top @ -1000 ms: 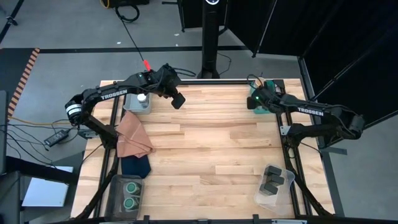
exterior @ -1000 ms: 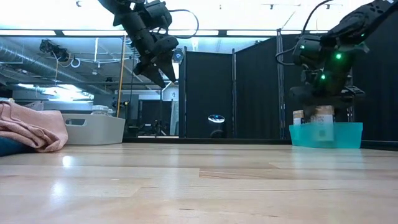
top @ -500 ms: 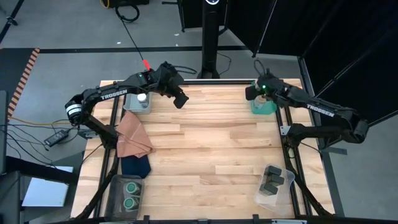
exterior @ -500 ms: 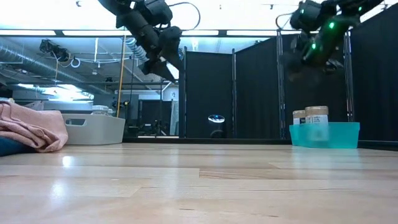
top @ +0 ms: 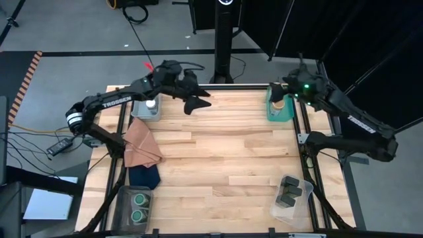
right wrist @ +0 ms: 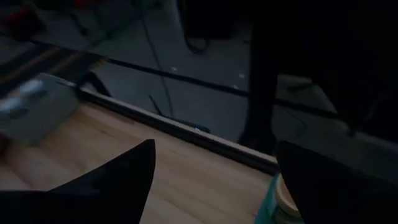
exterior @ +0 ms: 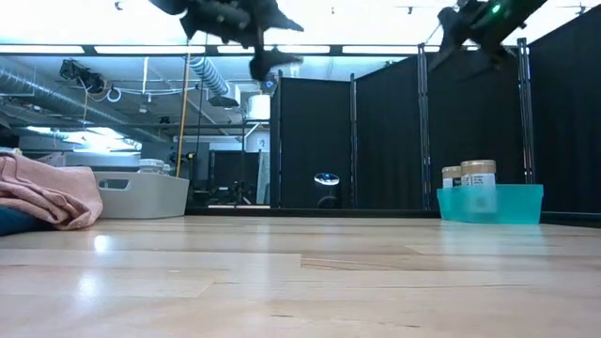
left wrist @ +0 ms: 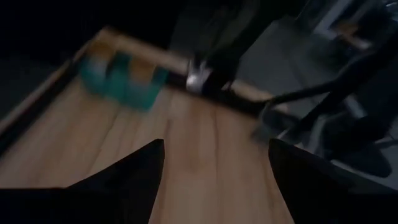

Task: Sort spices by type
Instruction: Return to Home Position

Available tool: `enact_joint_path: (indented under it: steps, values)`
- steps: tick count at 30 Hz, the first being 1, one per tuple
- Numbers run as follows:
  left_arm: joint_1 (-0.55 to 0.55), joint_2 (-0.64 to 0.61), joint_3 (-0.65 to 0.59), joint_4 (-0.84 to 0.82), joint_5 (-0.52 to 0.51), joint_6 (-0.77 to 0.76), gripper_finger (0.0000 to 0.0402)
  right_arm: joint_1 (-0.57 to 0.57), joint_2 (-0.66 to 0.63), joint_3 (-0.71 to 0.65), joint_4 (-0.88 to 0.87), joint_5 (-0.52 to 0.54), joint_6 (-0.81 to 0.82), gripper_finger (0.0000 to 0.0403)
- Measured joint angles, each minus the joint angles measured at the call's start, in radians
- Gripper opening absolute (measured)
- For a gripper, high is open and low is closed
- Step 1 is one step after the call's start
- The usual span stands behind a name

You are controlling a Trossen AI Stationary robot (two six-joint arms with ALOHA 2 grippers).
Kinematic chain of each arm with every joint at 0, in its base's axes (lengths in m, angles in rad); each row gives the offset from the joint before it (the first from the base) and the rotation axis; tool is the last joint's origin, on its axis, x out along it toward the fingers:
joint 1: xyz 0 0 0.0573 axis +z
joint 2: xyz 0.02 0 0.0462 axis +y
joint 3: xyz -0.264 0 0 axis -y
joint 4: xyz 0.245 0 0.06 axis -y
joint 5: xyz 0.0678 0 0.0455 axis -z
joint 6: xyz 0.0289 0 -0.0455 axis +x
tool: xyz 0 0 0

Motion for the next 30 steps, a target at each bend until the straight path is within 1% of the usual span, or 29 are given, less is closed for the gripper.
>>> enact_joint_path:
  steps: [2, 4, 6, 9, 10, 11, 13, 15, 17, 21, 23, 27, 29, 30]
  values:
    - [0.0, -0.03, 0.0, 0.035, 0.015, 0.007, 0.0294, 0.008, -0.039, 0.003, -0.002, -0.022, -0.027, 0.0339]
    - [0.001, -0.061, 0.0, 0.068, -0.009, 0.0, 0.0294, 0.015, -0.08, 0.01, -0.015, -0.034, -0.083, 0.034]
    - [0.004, -0.101, 0.0, 0.087, -0.064, -0.028, 0.0294, 0.019, -0.122, 0.016, -0.037, -0.037, -0.118, 0.0342]
    - [0.007, -0.171, 0.0, 0.109, -0.164, -0.039, 0.0294, 0.027, -0.187, 0.018, -0.028, -0.069, -0.082, 0.0343]
    - [0.008, -0.196, 0.0, 0.11, -0.196, -0.038, 0.0294, 0.031, -0.206, 0.018, -0.026, -0.104, -0.101, 0.0343]
    - [0.009, -0.216, 0.0, 0.109, -0.225, -0.034, 0.0294, 0.037, -0.223, 0.018, -0.023, -0.165, -0.146, 0.0342]
    - [0.008, -0.257, 0.0, 0.107, -0.255, -0.006, 0.0294, 0.045, -0.25, 0.016, -0.004, -0.34, -0.249, 0.034]
    - [0.008, -0.291, 0.0, 0.102, -0.256, 0.026, 0.0294, 0.047, -0.275, -0.002, 0.063, -0.514, -0.281, 0.0338]
    - [0.008, -0.325, -0.008, 0.12, -0.22, 0.048, 0.0294, 0.047, -0.303, -0.041, 0.153, -0.613, -0.254, 0.0337]
    - [0.008, -0.372, -0.065, 0.143, -0.069, 0.08, 0.0294, 0.046, -0.358, -0.182, 0.26, -0.682, -0.133, 0.0338]
    - [0.007, -0.391, -0.114, 0.182, -0.009, 0.057, 0.0294, 0.046, -0.386, -0.27, 0.373, -0.738, -0.052, 0.0339]
    - [0.008, -0.43, -0.239, 0.375, 0.042, -0.059, 0.0294, 0.04, -0.442, -0.437, 0.743, -0.885, 0.122, 0.0337]
    - [0.008, -0.445, -0.301, 0.485, 0.055, -0.113, 0.0294, 0.027, -0.47, -0.5, 0.84, -0.94, 0.218, 0.0337]
    - [0.008, -0.452, -0.328, 0.533, 0.054, -0.134, 0.0294, 0.023, -0.489, -0.526, 0.857, -0.958, 0.263, 0.0337]
